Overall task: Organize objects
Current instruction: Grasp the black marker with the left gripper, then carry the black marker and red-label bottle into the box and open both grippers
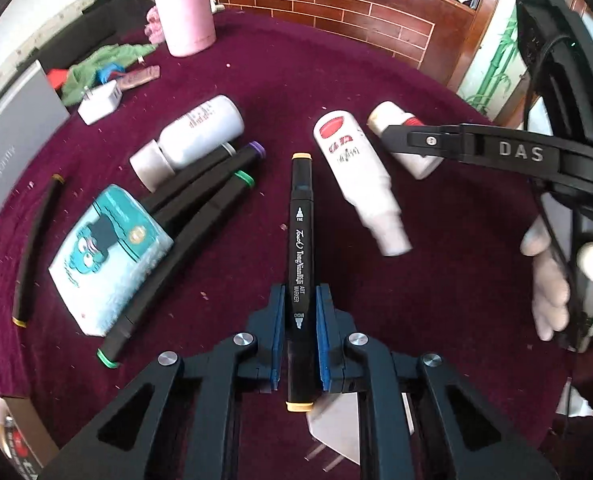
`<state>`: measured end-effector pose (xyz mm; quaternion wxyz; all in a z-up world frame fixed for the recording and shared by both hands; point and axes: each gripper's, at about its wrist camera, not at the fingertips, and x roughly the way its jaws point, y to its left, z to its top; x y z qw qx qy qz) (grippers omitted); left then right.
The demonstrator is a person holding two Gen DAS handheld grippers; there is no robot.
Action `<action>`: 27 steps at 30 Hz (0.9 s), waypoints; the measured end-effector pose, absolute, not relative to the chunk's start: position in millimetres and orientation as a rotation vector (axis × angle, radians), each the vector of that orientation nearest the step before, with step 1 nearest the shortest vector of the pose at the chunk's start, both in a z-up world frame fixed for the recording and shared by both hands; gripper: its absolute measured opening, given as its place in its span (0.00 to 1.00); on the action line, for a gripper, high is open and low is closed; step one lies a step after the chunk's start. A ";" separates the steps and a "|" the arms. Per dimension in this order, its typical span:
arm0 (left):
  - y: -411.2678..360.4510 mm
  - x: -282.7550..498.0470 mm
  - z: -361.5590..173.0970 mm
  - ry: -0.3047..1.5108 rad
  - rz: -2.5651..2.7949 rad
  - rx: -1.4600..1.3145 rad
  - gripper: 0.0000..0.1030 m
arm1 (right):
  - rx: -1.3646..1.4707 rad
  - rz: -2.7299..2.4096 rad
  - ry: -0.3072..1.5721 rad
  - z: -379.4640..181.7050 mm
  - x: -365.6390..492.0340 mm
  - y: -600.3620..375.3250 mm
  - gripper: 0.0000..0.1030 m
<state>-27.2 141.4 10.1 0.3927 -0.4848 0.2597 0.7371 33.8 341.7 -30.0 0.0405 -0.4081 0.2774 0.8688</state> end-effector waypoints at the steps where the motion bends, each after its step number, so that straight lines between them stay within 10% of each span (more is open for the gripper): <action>1: 146.7 -26.3 9.9 0.688 1.885 -1.214 0.11 | -1.250 2.661 0.845 -29.9 33.4 341.2 0.32; 12: 178.6 -11.0 5.5 0.832 2.018 -1.090 0.11 | -1.242 2.669 0.820 -30.0 32.7 339.9 0.32; 27: 24.5 28.9 80.8 0.188 2.228 -1.073 0.11 | -1.178 2.673 0.982 -32.8 38.1 354.4 0.31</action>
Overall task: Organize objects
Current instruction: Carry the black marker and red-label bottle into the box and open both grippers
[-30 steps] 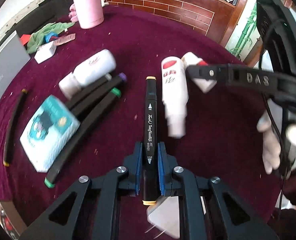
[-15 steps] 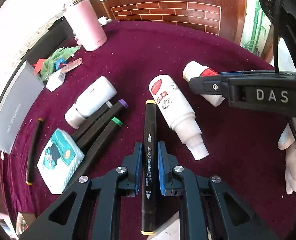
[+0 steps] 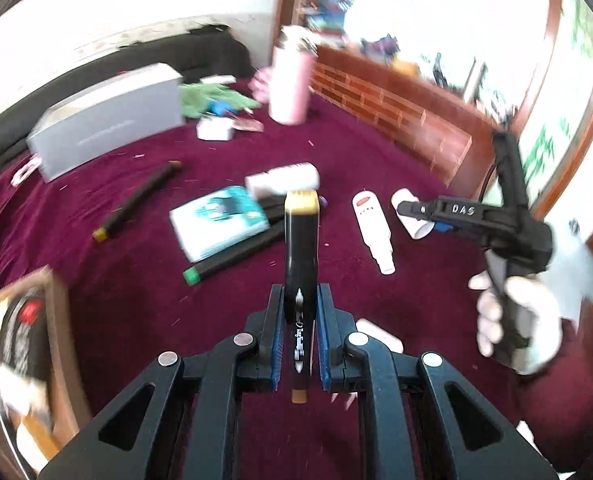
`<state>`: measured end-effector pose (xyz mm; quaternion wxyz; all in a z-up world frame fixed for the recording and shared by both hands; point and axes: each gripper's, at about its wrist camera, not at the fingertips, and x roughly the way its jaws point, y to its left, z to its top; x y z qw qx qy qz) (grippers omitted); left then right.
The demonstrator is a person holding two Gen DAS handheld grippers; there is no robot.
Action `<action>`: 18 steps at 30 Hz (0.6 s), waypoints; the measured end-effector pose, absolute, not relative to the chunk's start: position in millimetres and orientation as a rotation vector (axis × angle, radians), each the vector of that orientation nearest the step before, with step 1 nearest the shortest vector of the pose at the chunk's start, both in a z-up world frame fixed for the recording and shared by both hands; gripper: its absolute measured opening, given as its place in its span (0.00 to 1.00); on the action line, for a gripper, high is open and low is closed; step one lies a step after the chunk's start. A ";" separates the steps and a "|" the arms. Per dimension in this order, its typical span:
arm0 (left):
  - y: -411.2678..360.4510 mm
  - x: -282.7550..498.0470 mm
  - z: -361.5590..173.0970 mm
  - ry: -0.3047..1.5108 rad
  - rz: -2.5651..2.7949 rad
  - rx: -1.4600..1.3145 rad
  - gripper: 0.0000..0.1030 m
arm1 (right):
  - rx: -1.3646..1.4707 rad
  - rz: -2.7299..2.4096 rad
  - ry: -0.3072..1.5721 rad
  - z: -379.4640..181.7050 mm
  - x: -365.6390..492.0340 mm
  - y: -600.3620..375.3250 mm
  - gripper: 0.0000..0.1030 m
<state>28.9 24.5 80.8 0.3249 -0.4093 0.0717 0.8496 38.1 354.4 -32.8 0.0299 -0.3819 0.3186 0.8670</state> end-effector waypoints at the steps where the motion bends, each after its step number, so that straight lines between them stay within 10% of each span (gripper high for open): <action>1: 8.2 33.5 86.0 0.141 2.245 -1.062 0.11 | -1.163 2.673 1.001 -32.4 39.3 356.4 0.31; 18: -187.8 101.5 132.9 -0.202 2.607 -0.780 0.11 | -1.106 2.865 0.752 28.7 73.0 281.5 0.31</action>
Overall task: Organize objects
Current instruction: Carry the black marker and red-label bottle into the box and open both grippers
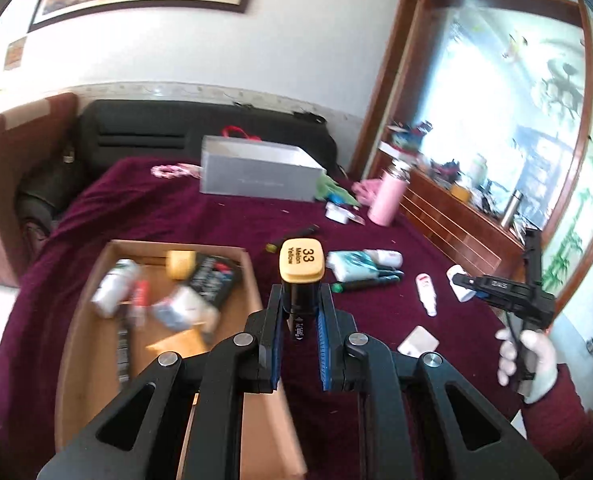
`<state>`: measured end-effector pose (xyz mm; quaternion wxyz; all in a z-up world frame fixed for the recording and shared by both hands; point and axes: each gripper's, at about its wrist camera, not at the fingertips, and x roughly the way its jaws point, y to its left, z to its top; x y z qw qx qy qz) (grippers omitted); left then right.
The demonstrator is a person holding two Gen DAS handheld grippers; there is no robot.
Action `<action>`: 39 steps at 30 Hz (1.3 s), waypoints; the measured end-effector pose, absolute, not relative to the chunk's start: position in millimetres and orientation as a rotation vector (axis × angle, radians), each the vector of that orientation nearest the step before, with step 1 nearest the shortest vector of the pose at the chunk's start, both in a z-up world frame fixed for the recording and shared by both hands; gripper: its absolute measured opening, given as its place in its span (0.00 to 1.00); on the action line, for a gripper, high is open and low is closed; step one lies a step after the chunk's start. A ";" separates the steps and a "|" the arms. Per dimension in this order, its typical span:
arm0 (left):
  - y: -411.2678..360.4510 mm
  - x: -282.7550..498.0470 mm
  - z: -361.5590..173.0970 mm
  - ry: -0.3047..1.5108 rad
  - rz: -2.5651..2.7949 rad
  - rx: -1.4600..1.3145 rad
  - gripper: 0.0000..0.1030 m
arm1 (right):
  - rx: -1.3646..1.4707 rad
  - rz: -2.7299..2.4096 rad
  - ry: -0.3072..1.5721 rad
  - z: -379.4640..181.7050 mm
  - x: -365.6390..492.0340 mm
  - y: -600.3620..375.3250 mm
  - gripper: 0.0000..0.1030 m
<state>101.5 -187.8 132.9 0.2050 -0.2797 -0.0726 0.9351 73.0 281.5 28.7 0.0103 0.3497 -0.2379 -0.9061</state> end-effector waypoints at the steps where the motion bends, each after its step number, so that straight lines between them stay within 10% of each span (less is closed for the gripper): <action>1: -196.4 105.9 133.2 -0.208 2.624 -0.776 0.11 | 1.078 -2.798 -0.713 35.5 74.1 267.5 0.31; 39: -281.3 1.3 41.1 0.057 2.496 -1.497 0.12 | 1.348 -2.231 -0.242 0.5 19.3 -59.0 0.32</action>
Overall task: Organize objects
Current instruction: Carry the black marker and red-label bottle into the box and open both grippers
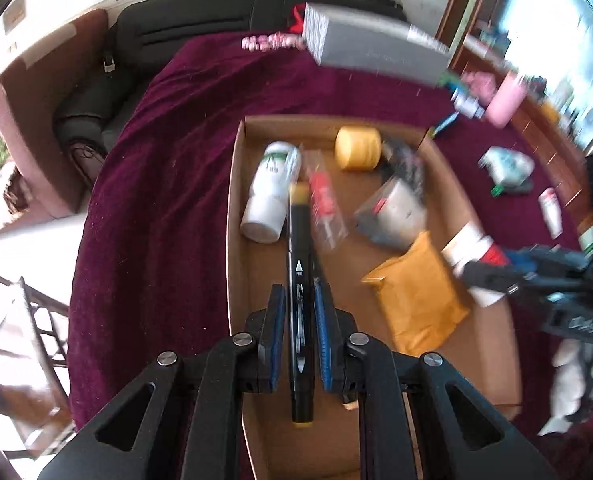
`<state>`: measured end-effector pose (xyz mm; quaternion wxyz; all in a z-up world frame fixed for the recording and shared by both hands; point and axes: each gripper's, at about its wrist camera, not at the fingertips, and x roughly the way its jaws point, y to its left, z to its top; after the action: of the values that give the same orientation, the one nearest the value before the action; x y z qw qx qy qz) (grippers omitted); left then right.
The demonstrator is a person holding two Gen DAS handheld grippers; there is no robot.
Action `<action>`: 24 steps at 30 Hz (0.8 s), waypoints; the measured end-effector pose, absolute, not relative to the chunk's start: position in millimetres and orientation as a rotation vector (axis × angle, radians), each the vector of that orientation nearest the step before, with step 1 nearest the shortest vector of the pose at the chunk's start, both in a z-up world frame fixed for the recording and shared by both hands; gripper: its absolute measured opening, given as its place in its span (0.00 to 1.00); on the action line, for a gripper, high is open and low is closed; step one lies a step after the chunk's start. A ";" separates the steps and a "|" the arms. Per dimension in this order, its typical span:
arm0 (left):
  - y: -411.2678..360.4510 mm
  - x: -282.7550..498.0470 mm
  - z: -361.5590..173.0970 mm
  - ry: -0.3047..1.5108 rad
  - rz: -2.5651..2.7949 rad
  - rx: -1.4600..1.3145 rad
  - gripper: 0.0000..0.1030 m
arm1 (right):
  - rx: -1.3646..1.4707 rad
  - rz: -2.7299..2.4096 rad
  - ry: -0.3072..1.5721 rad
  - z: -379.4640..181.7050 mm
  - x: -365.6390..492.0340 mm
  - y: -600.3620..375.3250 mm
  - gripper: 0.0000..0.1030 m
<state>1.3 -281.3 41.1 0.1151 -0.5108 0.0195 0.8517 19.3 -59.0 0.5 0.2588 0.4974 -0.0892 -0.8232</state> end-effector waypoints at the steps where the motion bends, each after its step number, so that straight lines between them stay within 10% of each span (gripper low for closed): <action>1: -276.5 0.4 35.8 0.095 2.489 -1.515 0.12 | 1.349 -2.237 -0.232 0.7 18.0 -60.2 0.32; 11: -280.4 17.1 43.6 0.047 2.517 -1.437 0.12 | 1.357 -2.289 -0.140 -1.7 9.2 -71.4 0.32; 24: -283.2 48.6 69.7 -0.211 2.550 -1.223 0.53 | 1.338 -2.404 -0.130 -1.2 -1.4 -68.4 0.48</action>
<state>48.6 -283.2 69.7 0.1525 -0.4261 -0.0736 0.8887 -1.4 -68.4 -1.2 0.1924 0.4768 -0.0464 -0.8564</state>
